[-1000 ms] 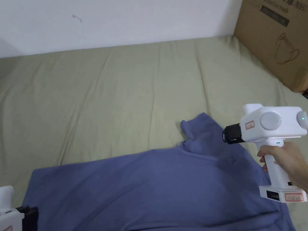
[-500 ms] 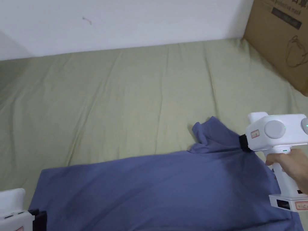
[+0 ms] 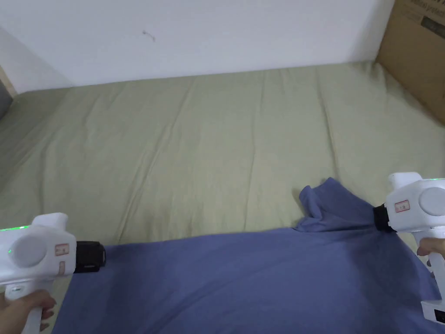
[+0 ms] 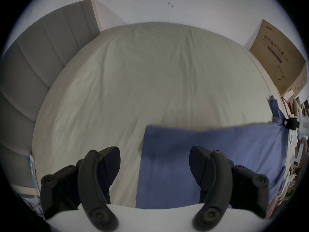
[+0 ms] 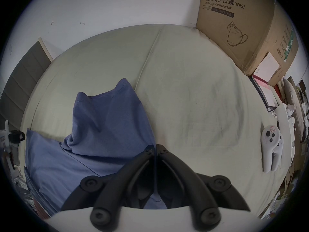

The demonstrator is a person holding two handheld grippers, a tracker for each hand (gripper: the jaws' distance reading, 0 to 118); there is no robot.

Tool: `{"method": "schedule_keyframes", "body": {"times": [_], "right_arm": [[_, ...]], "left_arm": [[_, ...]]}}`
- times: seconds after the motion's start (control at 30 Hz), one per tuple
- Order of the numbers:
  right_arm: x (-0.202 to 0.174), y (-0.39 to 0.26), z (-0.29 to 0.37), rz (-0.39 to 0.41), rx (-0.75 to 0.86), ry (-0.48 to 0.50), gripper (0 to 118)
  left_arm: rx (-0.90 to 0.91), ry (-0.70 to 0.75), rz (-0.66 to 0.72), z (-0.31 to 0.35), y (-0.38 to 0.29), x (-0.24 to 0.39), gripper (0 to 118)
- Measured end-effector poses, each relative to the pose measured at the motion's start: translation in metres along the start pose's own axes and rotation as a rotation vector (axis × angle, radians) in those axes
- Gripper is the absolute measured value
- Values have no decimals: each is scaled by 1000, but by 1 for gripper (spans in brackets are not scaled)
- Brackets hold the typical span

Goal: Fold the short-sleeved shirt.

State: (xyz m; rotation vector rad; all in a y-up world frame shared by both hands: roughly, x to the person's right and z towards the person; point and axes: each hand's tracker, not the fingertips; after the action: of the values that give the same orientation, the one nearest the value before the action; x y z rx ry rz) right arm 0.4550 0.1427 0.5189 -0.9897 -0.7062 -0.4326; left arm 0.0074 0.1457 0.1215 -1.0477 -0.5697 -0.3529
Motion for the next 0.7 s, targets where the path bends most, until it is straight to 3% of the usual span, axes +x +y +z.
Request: {"method": "schedule_keyframes", "body": {"times": [0.23,0.3,0.37,0.43,0.7], "right_arm": [[1,1,-3,1,-11,3,1],[1,1,-3,3,-10,1,1],[0,2,-1,6,-9,-1,1],[0,2,3,3,2,-4,1],[-5,-7,61,-8,60,12,1]], "left_arm": [[-93,-49,20,-45,16,8,91],[-80,-40,26,-39,14,8,66],[-55,7,34,-27,16,8,28],[-49,-32,20,-21,16,9,7],[-12,-53,-22,17,9,13,4]]}}
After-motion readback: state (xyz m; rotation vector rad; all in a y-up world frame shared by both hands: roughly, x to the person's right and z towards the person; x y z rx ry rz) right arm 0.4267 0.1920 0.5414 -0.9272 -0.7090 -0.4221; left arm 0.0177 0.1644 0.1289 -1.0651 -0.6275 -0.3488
